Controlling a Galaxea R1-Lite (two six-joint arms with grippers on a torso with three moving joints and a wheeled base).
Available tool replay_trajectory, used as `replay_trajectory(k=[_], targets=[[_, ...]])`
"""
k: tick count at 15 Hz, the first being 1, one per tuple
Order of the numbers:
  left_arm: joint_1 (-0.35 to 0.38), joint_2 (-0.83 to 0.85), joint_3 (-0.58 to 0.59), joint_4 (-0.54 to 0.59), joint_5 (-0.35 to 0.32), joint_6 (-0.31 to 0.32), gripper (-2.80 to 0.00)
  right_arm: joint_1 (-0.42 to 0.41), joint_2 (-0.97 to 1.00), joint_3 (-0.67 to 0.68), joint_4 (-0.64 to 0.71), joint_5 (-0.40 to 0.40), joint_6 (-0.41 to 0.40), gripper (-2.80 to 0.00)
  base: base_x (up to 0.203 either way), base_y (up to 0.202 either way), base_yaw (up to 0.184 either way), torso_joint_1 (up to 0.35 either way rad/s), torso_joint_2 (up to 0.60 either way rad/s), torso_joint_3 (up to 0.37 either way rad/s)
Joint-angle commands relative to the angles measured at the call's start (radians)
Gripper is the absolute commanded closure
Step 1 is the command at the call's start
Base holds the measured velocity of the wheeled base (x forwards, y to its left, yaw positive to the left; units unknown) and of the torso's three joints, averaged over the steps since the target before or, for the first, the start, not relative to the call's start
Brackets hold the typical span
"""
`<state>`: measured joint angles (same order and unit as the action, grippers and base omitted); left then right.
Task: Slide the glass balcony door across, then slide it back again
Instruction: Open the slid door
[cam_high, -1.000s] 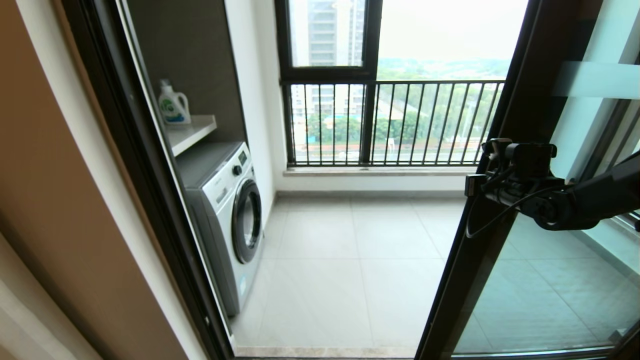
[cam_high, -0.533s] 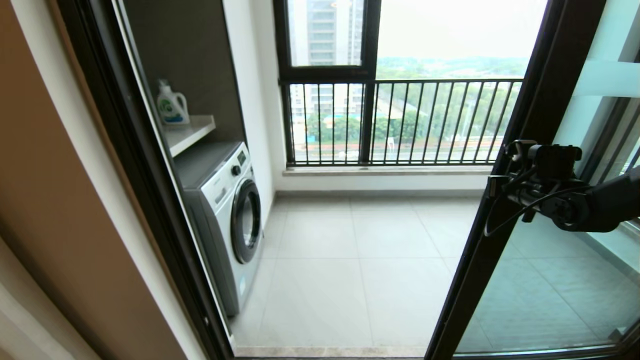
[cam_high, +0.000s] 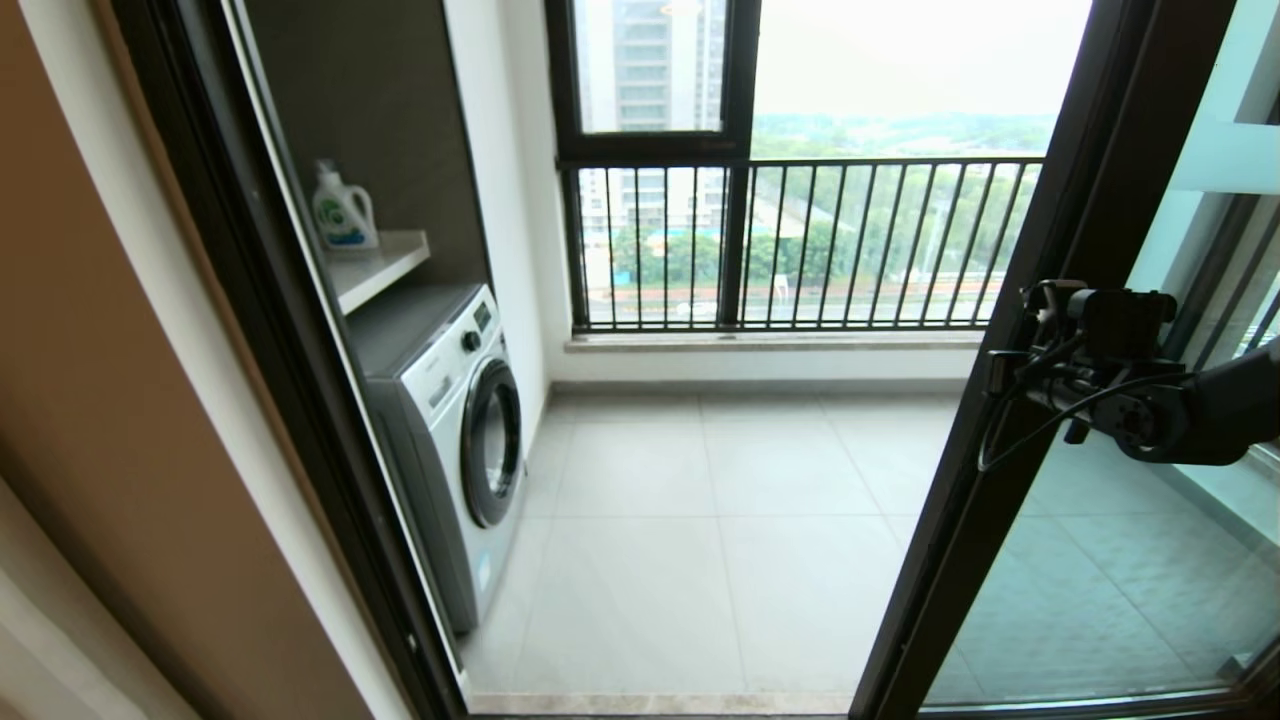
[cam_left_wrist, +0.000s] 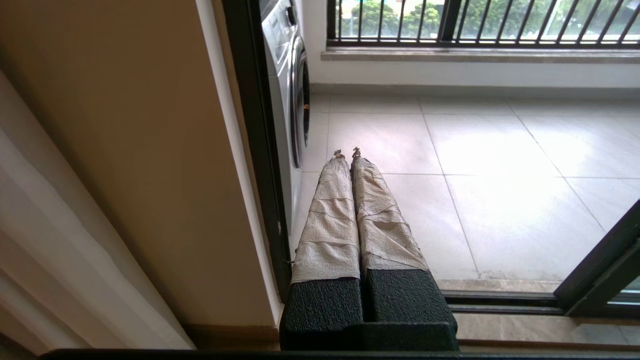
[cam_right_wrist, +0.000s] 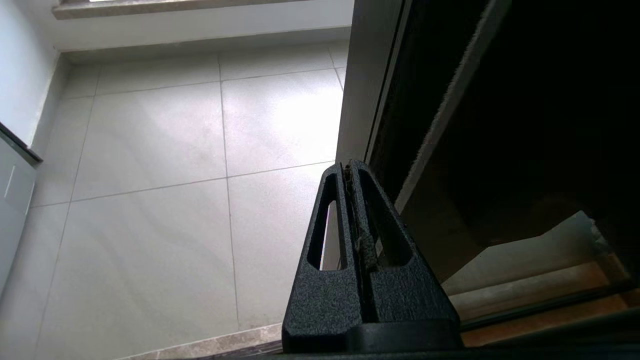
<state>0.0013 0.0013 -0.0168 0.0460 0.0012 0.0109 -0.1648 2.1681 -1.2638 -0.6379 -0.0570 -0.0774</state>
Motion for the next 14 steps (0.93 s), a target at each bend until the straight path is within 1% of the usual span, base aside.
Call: replay_trajectory(k=[1,3,5,8,10,12,14], targets=[[0.0,0.0,0.0,0.0,0.0,0.0,0.0,0.001,-0.007,0.003,-0.005,0.001,0.0,0.0,0.0,0.0,0.0,0.0,0.0,0.0],[0.0,0.002,0.0,0.0,0.0,0.0,0.0,0.005,-0.041,0.035,-0.005,0.003,0.001,0.0,0.0,0.0,0.0,0.0,0.0,0.0],[0.0,0.001,0.0,0.0,0.0,0.0,0.0,0.03,-0.102,0.083,-0.017,0.014,0.001,0.0,0.0,0.0,0.0,0.0,0.0,0.0],[0.0,0.001,0.0,0.0,0.0,0.0,0.0,0.075,-0.217,0.131,-0.048,0.018,0.0,0.0,0.0,0.0,0.0,0.0,0.0,0.0],[0.0,0.002,0.0,0.0,0.0,0.0,0.0,0.085,-0.306,0.168,-0.052,0.02,0.001,0.0,0.0,0.0,0.0,0.0,0.0,0.0],[0.0,0.001,0.0,0.0,0.0,0.0,0.0,0.066,-0.387,0.216,-0.052,0.028,0.002,0.0,0.0,0.0,0.0,0.0,0.0,0.0],[0.0,0.001,0.0,0.0,0.0,0.0,0.0,-0.012,-0.442,0.276,-0.052,0.051,0.001,0.0,0.0,0.0,0.0,0.0,0.0,0.0]])
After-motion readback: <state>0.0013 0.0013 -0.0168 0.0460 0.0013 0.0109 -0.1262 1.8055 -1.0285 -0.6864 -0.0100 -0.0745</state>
